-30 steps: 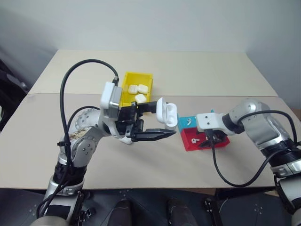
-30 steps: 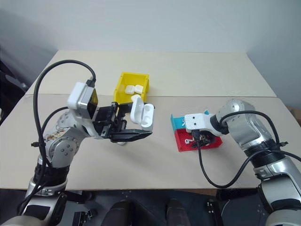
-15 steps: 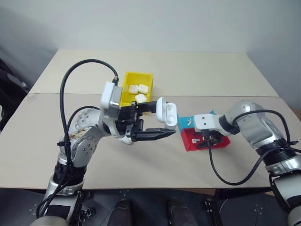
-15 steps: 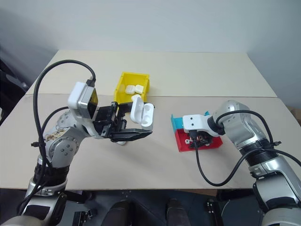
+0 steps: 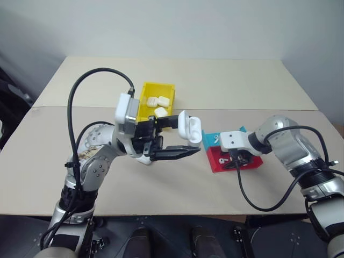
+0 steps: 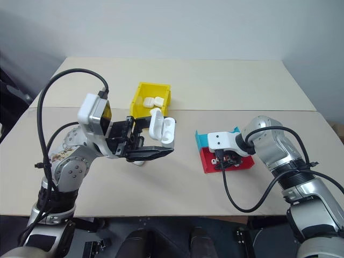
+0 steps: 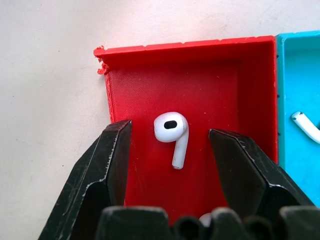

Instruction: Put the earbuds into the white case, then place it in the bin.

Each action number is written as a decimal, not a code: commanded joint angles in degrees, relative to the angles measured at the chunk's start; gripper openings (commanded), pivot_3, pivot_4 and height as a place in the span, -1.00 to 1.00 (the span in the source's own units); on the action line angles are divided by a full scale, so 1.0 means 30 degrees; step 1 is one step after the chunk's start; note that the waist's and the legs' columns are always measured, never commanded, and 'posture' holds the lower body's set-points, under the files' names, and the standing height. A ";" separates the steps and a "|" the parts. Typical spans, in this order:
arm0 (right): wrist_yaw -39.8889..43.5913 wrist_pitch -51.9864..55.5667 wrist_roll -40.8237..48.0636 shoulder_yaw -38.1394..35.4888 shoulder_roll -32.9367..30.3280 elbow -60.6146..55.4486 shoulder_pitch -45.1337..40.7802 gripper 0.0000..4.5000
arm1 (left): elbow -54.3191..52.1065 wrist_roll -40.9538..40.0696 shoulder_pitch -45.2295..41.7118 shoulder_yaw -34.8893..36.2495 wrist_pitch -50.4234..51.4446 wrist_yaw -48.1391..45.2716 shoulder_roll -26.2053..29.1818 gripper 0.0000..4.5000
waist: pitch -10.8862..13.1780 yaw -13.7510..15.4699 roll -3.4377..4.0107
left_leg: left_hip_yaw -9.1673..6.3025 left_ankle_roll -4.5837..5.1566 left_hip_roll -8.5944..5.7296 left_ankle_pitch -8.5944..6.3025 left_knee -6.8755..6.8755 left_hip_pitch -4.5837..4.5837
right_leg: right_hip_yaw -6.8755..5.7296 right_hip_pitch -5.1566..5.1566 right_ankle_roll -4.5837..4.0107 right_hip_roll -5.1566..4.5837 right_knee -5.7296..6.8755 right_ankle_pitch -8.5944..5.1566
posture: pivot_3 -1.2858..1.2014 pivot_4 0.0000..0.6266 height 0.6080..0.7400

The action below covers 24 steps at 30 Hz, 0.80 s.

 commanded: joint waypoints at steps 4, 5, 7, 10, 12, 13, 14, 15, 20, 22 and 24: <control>0.0293 -0.0612 -0.0175 0.0028 -0.0146 -0.0109 -0.0260 -0.54 | -0.0894 -0.0279 0.0071 0.0421 0.0009 0.0187 0.0112 0.24 | 0.0000 -0.0002 0.0000 | 0.0000 0.0000 0.0000 0.0000 0.0000 0.0000 | 0.0001 0.0000 0.0000 0.0000 0.0000 0.0000 | 0.03 -0.52 1.00; 0.0283 -0.0612 -0.0197 0.0031 -0.0132 -0.0112 -0.0238 -0.67 | -0.0907 -0.0288 0.0076 0.0430 0.0020 0.0195 0.0119 0.24 | 0.0000 0.0000 0.0000 | -0.0001 0.0000 0.0000 0.0000 0.0000 0.0000 | 0.0000 0.0001 0.0000 0.0000 0.0000 0.0000 | 0.03 -0.52 1.00; 0.0244 -0.0519 -0.0195 -0.0015 -0.0089 -0.0141 -0.0204 -0.71 | -0.0918 -0.0298 0.0079 0.0439 0.0038 0.0209 0.0122 0.24 | 0.0000 0.0001 0.0000 | 0.0000 0.0000 0.0000 0.0000 0.0001 0.0001 | 0.0000 0.0002 0.0000 0.0000 0.0001 0.0000 | 0.03 -0.52 1.00; 0.0135 -0.0142 0.0033 -0.0283 -0.0047 -0.0355 -0.0082 -0.71 | -0.0887 -0.0306 0.0064 0.0441 0.0046 0.0181 0.0136 0.24 | 0.0000 0.0000 0.0000 | -0.0001 -0.0001 0.0000 0.0000 0.0002 0.0001 | -0.0001 0.0004 0.0000 0.0000 0.0002 0.0000 | 0.03 -0.52 1.00; -0.0094 0.0440 0.0387 -0.0812 -0.0169 -0.0782 0.0061 -0.71 | -0.0793 -0.0308 -0.0015 0.0423 0.0075 0.0172 0.0108 0.24 | 0.0000 0.0001 0.0000 | -0.0001 0.0000 0.0000 0.0000 0.0001 0.0000 | 0.0000 0.0002 0.0000 0.0000 0.0002 0.0000 | 0.03 -0.52 1.00; -0.0291 0.0910 0.0712 -0.1280 -0.0257 -0.1171 0.0161 -0.71 | -0.0719 -0.0293 -0.0071 0.0411 0.0077 0.0153 0.0089 0.24 | 0.0000 0.0000 0.0000 | -0.0002 0.0000 0.0000 0.0000 -0.0001 0.0000 | 0.0000 0.0000 0.0000 0.0000 0.0001 0.0000 | 0.03 -0.52 1.00; -0.0436 0.1590 0.1160 -0.1829 -0.0363 -0.1728 0.0280 -0.71 | -0.0656 -0.0297 -0.0117 0.0419 0.0089 0.0132 0.0080 0.24 | 0.0000 0.0002 0.0000 | -0.0002 0.0000 0.0000 0.0000 -0.0001 0.0000 | 0.0001 -0.0002 0.0000 0.0000 0.0001 0.0000 | 0.03 -0.52 1.00; -0.0529 0.2399 0.1687 -0.2429 -0.0453 -0.2384 0.0416 -0.71 | -0.0586 -0.0323 -0.0163 0.0450 0.0103 0.0098 0.0082 0.24 | 0.0000 0.0007 0.0000 | -0.0001 0.0000 0.0000 0.0000 -0.0004 -0.0001 | 0.0001 -0.0002 0.0000 0.0000 0.0000 0.0000 | 0.03 -0.52 1.00; -0.1490 0.7463 0.6039 -0.7142 -0.0620 -0.7025 0.1895 -0.71 | -0.0004 -0.0451 -0.0530 0.0673 0.0204 -0.0161 0.0132 0.24 | 0.0001 0.0109 0.0000 | -0.0014 0.0001 0.0002 -0.0001 -0.0005 -0.0009 | -0.0007 0.0001 0.0000 0.0000 -0.0002 0.0000 | 0.03 -0.52 1.00; -0.2574 0.8495 0.8145 -0.9843 0.0087 -0.8865 0.2941 -0.71 | 0.0399 -0.0478 -0.0796 0.0699 0.0219 -0.0395 0.0132 0.24 | 0.0001 0.0171 -0.0002 | -0.0014 0.0001 0.0002 -0.0001 -0.0002 -0.0009 | -0.0009 0.0005 0.0000 -0.0001 0.0000 0.0000 | 0.03 -0.52 1.00; -0.3699 0.9496 0.9898 -1.1875 0.0770 -1.0225 0.3646 -0.71 | 0.0776 -0.0492 -0.1051 0.0683 0.0220 -0.0645 0.0090 0.24 | 0.0000 0.0201 -0.0001 | -0.0027 0.0004 0.0003 -0.0003 -0.0004 -0.0004 | -0.0023 0.0020 0.0000 0.0003 -0.0007 -0.0001 | 0.03 -0.52 1.00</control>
